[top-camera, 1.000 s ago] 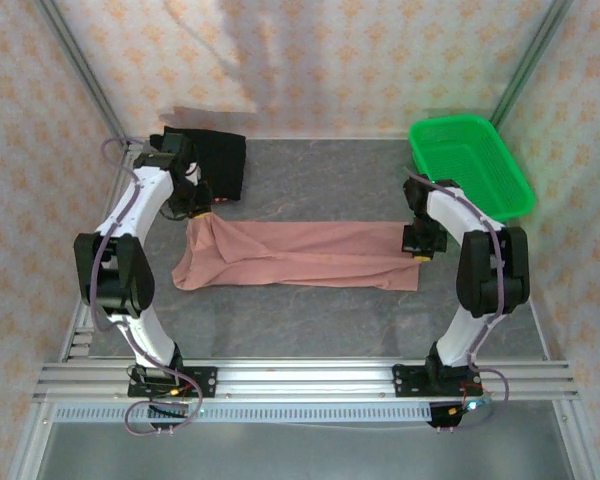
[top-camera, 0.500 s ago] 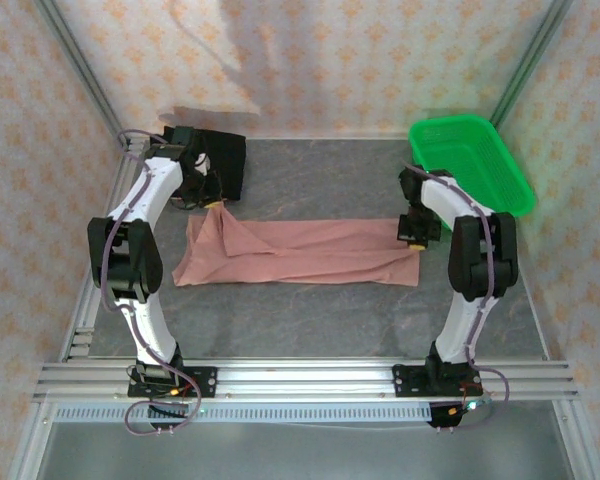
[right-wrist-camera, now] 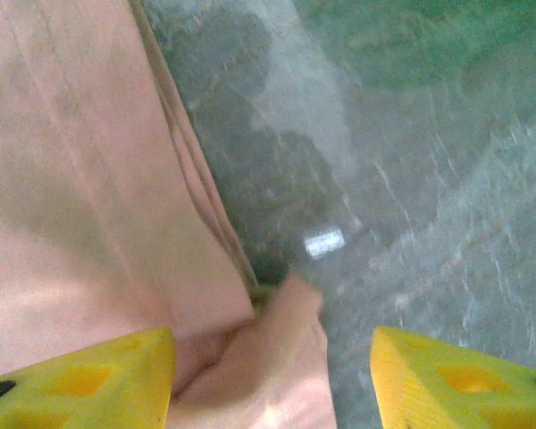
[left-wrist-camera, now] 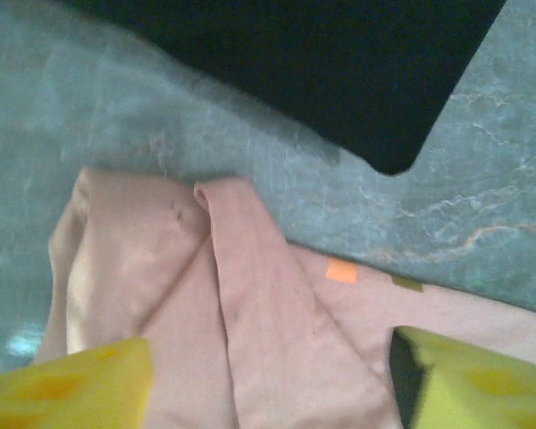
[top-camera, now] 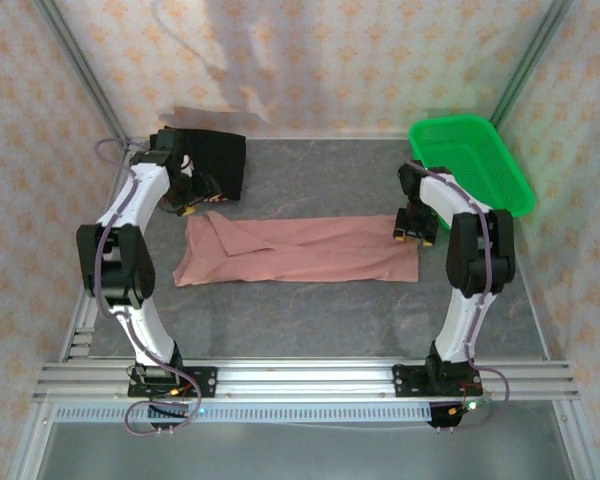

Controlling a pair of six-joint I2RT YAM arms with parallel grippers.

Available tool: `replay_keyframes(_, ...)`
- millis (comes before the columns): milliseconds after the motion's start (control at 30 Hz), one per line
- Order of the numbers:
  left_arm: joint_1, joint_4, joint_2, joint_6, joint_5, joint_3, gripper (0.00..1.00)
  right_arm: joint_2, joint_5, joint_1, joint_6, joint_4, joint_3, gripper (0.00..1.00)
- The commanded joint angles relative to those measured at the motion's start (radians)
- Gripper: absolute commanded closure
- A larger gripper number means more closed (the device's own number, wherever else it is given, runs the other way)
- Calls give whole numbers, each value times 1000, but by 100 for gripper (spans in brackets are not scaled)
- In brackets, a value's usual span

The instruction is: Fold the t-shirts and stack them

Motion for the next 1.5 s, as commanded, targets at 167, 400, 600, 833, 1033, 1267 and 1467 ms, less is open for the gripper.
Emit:
replay_keyframes(167, 19, -142, -462, -97, -22, -338, 15, -441, -258, -5, 179, 18, -337, 32)
replay_keyframes(400, 49, -57, -517, -151, 2, -631, 21, -452, -277, -5, 247, 96, -505, 34)
replay_keyframes(600, 76, 98, -454, -173, -11, -723, 28, -385, -198, -5, 257, 163, -522, 36)
replay_keyframes(833, 81, 318, -387, -232, -25, -789, 30, -306, -105, -5, 283, 243, -512, 39)
replay_keyframes(1033, 84, 381, -273, -236, -62, -773, 53, -206, -50, -8, 304, 274, -450, 56)
replay_keyframes(1267, 147, 225, -288, -158, -151, -717, 94, -217, 50, -16, 290, 212, -434, 99)
replay_keyframes(1467, 163, 140, -383, -129, -173, -758, 95, -336, 36, -16, 317, 122, -513, 99)
